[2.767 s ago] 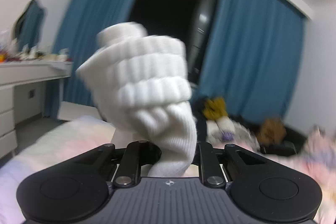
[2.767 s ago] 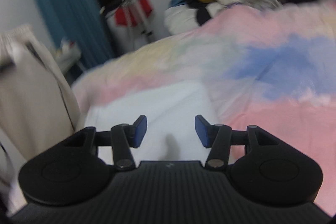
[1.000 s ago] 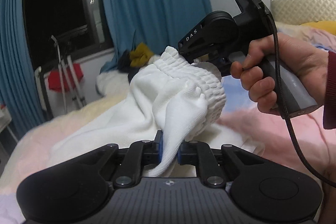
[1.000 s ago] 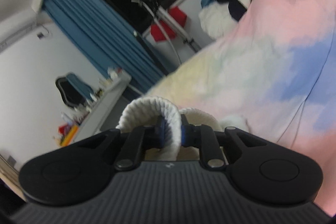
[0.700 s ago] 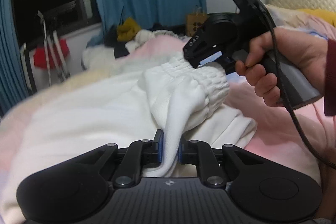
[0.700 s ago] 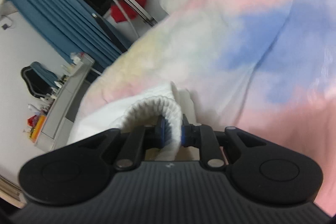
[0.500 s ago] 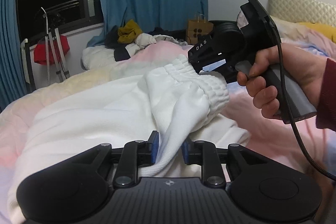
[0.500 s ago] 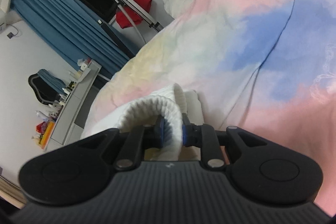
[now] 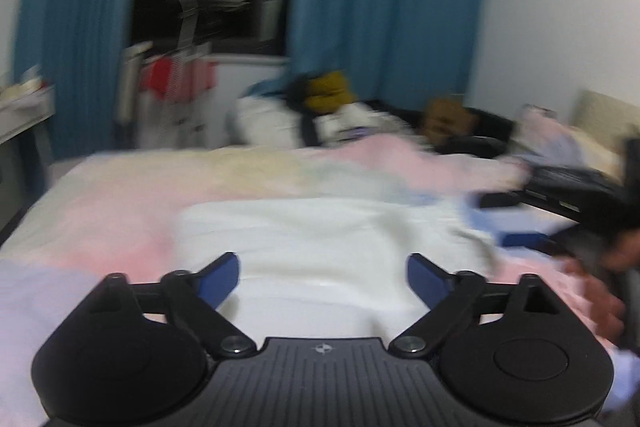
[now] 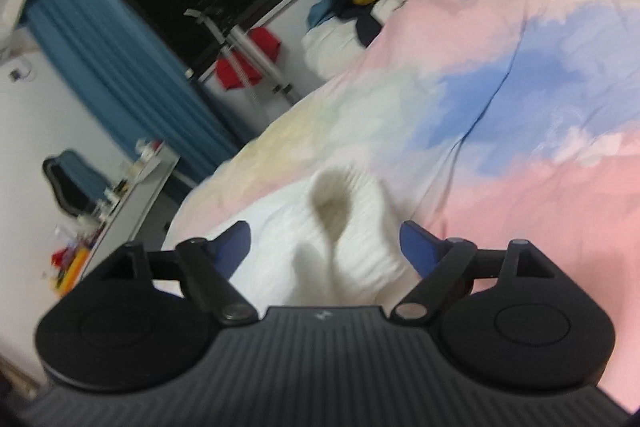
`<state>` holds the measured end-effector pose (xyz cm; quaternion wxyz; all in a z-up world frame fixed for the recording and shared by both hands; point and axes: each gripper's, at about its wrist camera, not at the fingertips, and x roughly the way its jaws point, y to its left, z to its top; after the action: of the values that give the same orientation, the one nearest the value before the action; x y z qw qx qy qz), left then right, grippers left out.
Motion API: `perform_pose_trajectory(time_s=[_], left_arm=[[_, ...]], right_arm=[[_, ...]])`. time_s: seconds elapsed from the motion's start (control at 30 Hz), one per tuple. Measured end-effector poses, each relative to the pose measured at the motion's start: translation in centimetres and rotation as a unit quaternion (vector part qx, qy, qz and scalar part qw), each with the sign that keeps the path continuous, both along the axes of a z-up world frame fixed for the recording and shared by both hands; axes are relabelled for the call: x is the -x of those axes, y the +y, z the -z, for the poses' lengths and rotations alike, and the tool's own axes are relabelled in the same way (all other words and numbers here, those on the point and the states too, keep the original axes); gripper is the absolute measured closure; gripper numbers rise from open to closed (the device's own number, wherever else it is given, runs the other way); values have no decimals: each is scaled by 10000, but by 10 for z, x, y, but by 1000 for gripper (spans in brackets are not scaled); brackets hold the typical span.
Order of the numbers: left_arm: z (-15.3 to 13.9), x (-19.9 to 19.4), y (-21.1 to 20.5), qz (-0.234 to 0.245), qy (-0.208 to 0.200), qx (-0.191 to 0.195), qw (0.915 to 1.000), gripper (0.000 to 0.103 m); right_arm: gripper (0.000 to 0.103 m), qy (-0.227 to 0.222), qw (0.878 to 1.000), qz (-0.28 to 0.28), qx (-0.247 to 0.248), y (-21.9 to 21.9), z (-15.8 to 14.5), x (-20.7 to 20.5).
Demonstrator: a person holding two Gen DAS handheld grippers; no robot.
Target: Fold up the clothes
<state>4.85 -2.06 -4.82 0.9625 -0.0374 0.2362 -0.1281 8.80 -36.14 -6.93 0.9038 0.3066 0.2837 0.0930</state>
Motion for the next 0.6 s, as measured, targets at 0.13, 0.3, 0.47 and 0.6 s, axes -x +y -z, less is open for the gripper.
perform_pose_trajectory(time_s=[0.13, 0.3, 0.47, 0.6], left_arm=[[15, -22, 35, -513, 710, 564, 9946, 5], [33, -33, 53, -588, 1296, 916, 9856, 6], [42, -34, 59, -615, 1450, 956, 9829, 6], [51, -33, 63, -655, 1543, 1043, 9803, 6]], right_arm=[[19, 302, 9979, 161, 548, 18, 11, -4], [11, 831, 9947, 24, 613, 28, 44, -25], [0, 1165, 9932, -13, 33, 24, 71, -39], [0, 918, 9957, -93, -99, 29, 63, -37]])
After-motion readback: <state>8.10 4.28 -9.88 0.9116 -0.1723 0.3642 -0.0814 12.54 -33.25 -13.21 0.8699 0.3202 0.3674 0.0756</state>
